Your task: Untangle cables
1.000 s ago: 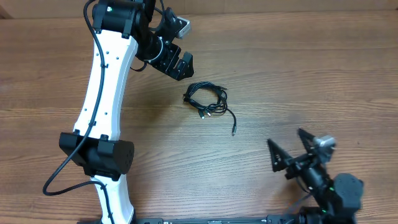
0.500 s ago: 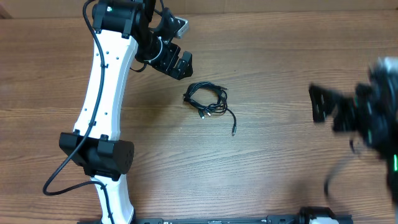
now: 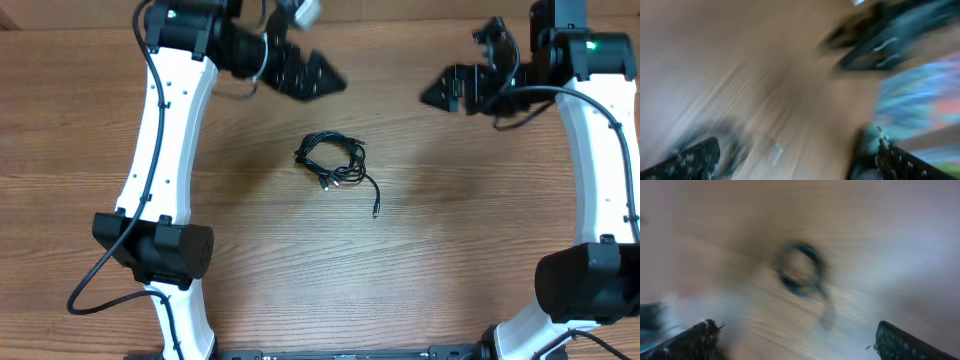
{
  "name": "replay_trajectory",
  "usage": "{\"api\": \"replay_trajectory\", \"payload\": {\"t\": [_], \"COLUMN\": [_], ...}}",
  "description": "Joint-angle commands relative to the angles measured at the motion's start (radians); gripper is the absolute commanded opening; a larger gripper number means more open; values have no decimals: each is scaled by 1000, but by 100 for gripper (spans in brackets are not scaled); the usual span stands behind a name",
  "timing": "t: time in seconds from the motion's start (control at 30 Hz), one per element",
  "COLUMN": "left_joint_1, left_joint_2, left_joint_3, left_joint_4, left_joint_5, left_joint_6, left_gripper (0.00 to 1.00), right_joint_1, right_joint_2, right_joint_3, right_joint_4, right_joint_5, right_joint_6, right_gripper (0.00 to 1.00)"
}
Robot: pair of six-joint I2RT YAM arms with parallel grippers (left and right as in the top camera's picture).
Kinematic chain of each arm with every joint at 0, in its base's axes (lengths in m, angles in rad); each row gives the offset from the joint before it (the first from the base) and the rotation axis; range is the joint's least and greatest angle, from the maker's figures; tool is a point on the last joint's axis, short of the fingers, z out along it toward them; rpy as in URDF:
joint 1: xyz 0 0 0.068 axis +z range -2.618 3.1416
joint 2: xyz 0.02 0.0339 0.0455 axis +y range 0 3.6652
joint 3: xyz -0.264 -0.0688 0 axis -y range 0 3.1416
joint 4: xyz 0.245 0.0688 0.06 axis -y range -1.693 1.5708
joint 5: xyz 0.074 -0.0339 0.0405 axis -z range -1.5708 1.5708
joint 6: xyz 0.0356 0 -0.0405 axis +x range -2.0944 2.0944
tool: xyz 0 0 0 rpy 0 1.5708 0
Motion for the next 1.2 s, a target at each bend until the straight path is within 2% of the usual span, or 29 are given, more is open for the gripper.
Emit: {"api": "replay_trajectory", "payload": {"t": [0.0, 0.13, 0.23, 0.37, 0.5, 0.63, 0.7, 0.8, 0.93, 1.03, 1.17], "left_joint_1": [29, 29, 34, 40, 40, 41, 40, 28, 6, -5, -6], "left_joint_2": [-6, -6, -6, -6, -6, -6, -7, -6, -17, -14, -13], "left_joint_3": [13, 13, 13, 13, 13, 13, 13, 13, 13, 12, 12], "left_joint_4": [158, 314, 388, 461, 447, 384, 455, 651, 805, 779, 655], "left_joint_5": [525, 525, 525, 509, 478, 309, 319, 512, 528, 511, 415], "left_joint_6": [-202, -404, -477, -536, -517, -505, -499, -494, -550, -594, -578], "left_gripper": [100, 100, 100, 100, 100, 100, 100, 100, 100, 100, 100], "right_joint_1": [-23, -39, -39, -39, -39, -42, -43, -43, -43, -43, -43], "right_joint_2": [-57, -61, -63, -64, -63, -63, -64, -64, -63, -63, -63], "right_joint_3": [37, 38, 42, 42, 42, 42, 42, 42, 42, 42, 42], "right_joint_4": [98, 263, 388, 438, 436, 438, 465, 482, 489, 480, 462], "right_joint_5": [-536, -846, -847, -847, -847, -846, -846, -846, -846, -846, -846], "right_joint_6": [-76, -50, 100, 139, 139, 146, 162, 161, 157, 158, 158], "right_gripper": [100, 100, 100, 100, 100, 100, 100, 100, 100, 100, 100]}}
